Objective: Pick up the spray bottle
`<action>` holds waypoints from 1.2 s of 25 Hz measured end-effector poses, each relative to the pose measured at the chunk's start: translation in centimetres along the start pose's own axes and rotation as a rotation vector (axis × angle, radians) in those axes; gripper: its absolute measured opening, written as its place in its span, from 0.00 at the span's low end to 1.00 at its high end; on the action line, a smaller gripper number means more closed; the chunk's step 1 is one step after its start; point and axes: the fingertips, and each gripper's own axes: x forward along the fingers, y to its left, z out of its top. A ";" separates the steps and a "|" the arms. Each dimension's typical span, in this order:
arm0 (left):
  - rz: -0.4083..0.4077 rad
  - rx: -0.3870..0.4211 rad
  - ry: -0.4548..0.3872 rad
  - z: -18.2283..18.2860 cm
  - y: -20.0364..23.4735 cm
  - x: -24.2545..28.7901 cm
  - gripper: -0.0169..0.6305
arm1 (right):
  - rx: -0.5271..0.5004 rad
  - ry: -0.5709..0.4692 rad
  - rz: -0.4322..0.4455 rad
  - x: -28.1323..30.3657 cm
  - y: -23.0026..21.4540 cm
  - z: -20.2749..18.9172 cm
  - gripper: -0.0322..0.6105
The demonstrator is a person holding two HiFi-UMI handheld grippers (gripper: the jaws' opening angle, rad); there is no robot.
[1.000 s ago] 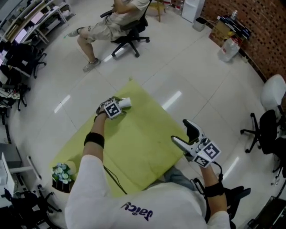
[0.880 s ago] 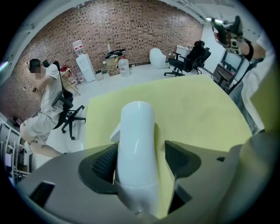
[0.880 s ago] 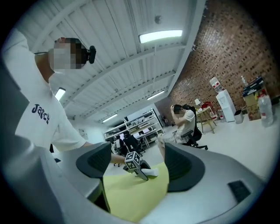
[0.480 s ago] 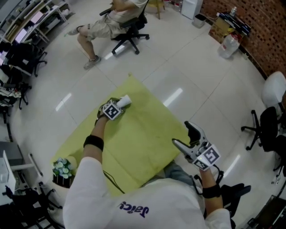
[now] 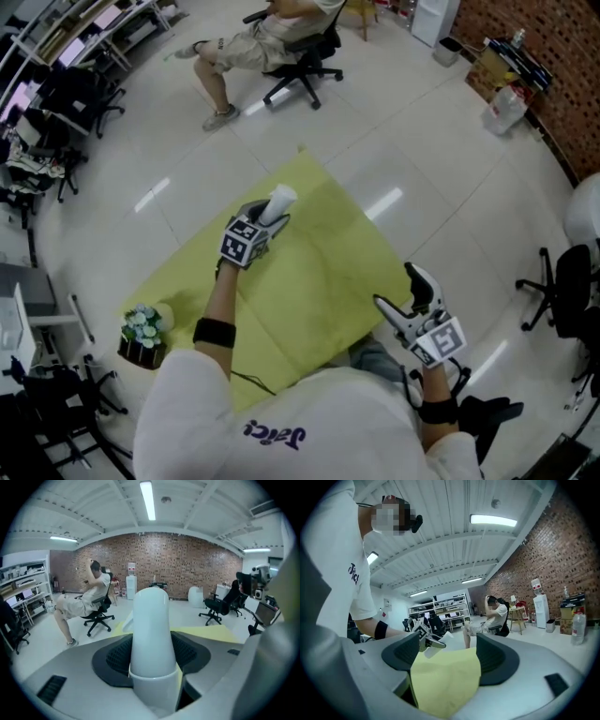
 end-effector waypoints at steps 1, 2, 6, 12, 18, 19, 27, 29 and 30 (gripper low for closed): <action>0.011 -0.016 -0.040 0.8 -0.5 -1.2 0.42 | 0.003 0.001 0.007 0.2 0.3 0.1 0.66; 0.029 -0.032 -0.080 1.4 -0.8 -2.3 0.42 | 0.004 0.000 0.015 0.4 0.6 0.1 0.66; 0.119 -0.086 -0.198 2.9 -1.9 -7.6 0.42 | -0.004 -0.006 0.048 1.7 1.9 0.6 0.66; 0.278 -0.120 -0.311 2.7 -3.7 -16.5 0.42 | -0.045 -0.035 0.112 4.8 4.2 2.4 0.66; 0.489 -0.198 -0.380 -0.8 -4.7 -26.7 0.42 | -0.118 -0.039 0.211 8.8 9.3 3.7 0.66; 0.519 -0.211 -0.393 -1.5 -4.9 -28.4 0.42 | -0.126 -0.041 0.232 9.7 10.3 3.8 0.66; 0.724 -0.235 -0.461 -6.1 -9.1 -39.6 0.42 | -0.119 -0.030 0.331 13.1 17.8 3.0 0.66; 0.800 -0.219 -0.485 -7.5 -9.9 -42.3 0.42 | -0.142 -0.031 0.354 13.8 20.2 2.7 0.66; 0.826 -0.212 -0.499 -8.2 -10.4 -43.4 0.42 | -0.158 -0.031 0.368 13.9 21.4 2.4 0.66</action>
